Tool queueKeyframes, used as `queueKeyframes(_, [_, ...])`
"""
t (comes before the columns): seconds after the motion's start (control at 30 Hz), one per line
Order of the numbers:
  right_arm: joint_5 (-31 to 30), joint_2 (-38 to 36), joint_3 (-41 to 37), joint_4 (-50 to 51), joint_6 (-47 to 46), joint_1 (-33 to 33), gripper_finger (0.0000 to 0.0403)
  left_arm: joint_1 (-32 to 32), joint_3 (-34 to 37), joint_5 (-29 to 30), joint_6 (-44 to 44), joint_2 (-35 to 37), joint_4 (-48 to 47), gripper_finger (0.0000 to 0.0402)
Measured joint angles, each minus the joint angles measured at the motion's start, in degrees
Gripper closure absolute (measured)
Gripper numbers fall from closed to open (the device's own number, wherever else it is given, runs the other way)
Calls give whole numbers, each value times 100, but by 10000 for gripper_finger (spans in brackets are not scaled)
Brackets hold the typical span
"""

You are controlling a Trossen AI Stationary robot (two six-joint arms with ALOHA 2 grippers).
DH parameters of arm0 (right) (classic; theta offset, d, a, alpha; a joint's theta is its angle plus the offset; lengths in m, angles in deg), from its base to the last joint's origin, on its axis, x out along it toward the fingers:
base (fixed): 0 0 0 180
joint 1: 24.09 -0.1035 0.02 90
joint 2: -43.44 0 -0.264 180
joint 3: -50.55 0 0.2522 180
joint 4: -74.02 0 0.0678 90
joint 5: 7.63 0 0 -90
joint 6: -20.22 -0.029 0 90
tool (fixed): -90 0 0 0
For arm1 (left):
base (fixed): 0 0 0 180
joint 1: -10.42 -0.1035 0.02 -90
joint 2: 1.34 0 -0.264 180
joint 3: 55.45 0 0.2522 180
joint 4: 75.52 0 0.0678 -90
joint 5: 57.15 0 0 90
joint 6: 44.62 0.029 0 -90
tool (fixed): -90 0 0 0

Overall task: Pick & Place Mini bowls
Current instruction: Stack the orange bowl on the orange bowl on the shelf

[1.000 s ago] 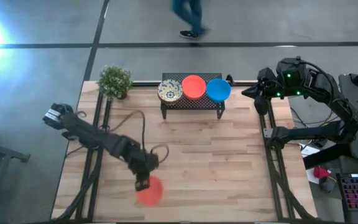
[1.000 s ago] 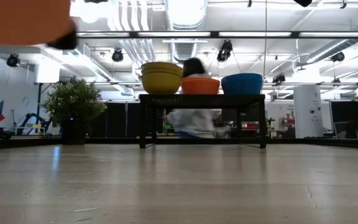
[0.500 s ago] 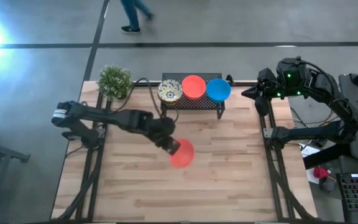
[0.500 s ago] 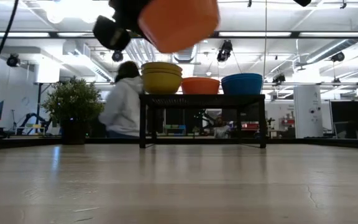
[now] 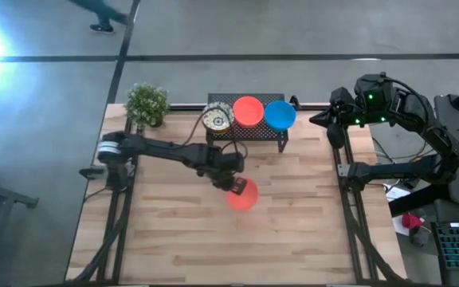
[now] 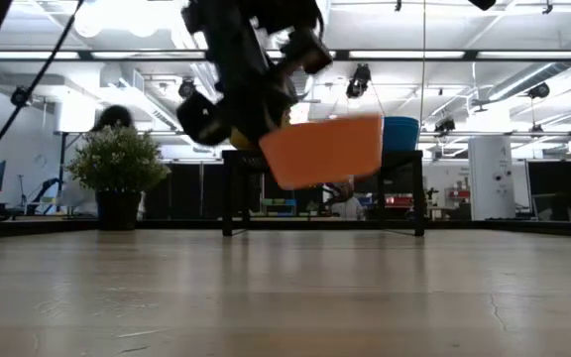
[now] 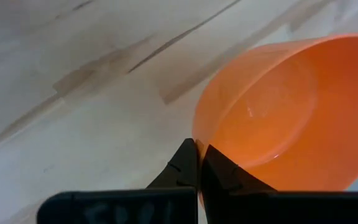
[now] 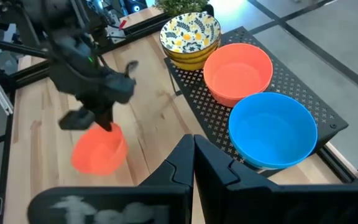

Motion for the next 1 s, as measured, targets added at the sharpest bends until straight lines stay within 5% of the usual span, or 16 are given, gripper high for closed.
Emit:
queueKeyframes(0.37, [0, 0, 0, 0, -6, 0, 394, -81, -155, 11, 47, -667, 6, 401])
queueKeyframes(1.0, [0, 0, 0, 0, 5, -2, 394, -116, -128, 15, 291, -783, 8, 372])
